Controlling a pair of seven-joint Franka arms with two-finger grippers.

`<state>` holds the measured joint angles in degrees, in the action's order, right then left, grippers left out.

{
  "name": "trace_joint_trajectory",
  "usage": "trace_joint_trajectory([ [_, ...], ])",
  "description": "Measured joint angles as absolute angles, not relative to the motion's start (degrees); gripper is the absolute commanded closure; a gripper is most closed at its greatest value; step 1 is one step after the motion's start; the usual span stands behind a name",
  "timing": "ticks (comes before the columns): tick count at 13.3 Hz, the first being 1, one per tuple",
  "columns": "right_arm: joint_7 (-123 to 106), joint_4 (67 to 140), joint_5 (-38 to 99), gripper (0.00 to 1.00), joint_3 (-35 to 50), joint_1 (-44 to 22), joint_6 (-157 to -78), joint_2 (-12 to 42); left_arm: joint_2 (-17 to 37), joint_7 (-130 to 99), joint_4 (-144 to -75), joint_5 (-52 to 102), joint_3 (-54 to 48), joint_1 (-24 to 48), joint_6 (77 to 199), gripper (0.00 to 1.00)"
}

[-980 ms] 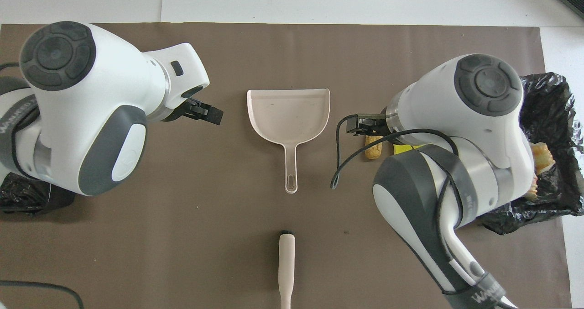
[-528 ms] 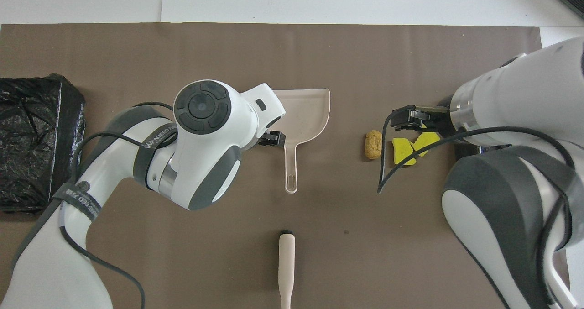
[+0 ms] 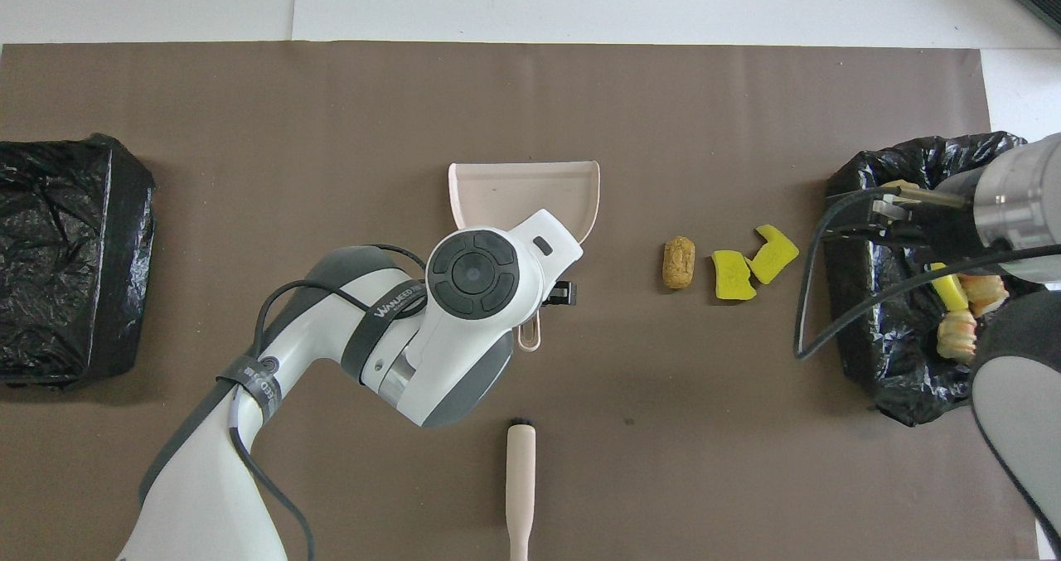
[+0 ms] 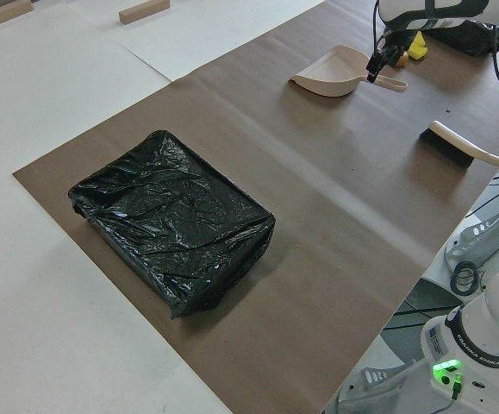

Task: Sweep and dump trash in bin
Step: 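Lift and angle the dustpan with the left gripper toward the sponge scraps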

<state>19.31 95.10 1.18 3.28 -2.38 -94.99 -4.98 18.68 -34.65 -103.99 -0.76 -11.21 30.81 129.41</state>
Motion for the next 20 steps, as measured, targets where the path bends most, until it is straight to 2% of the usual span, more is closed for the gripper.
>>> trace_joint_trajectory([
  [3, 10.04, 93.69, 1.18, 0.00, -0.18, 0.36, -89.86, -6.83, 20.88, -35.54, -104.01, -0.85, -11.16, 31.48, 130.83, 0.42],
  [6, 2.99, 93.70, 1.11, 0.00, -2.99, 0.54, -89.26, -7.37, 21.34, -35.80, -103.91, -4.81, -10.86, 31.48, 130.95, 0.83],
  [7, 2.25, 93.75, 1.10, 0.00, -2.99, 0.75, -89.20, -7.38, 21.33, -35.88, -103.70, -5.57, -10.74, 31.47, 130.95, 0.84],
  [10, 1.72, 94.36, 1.10, 0.00, -2.65, 0.90, -88.10, -7.38, 21.33, -35.98, -103.40, -9.82, -10.35, 31.30, 130.97, 0.96],
  [13, 1.71, 94.57, 1.15, 0.00, -1.99, 0.86, -88.09, -7.38, 21.18, -34.40, -103.10, -12.83, -10.10, 30.82, 130.91, 0.98],
  [16, 1.67, 94.71, 1.14, 0.00, -2.18, 0.78, -88.09, -7.36, 20.43, -23.63, -102.97, -13.00, -9.88, 28.01, 130.07, 1.00],
  [20, 1.66, 94.76, 1.11, 0.00, -6.37, -3.37, -88.09, -7.18, 19.20, -7.25, -102.95, -13.02, -9.90, 24.47, 128.02, 1.00],
])
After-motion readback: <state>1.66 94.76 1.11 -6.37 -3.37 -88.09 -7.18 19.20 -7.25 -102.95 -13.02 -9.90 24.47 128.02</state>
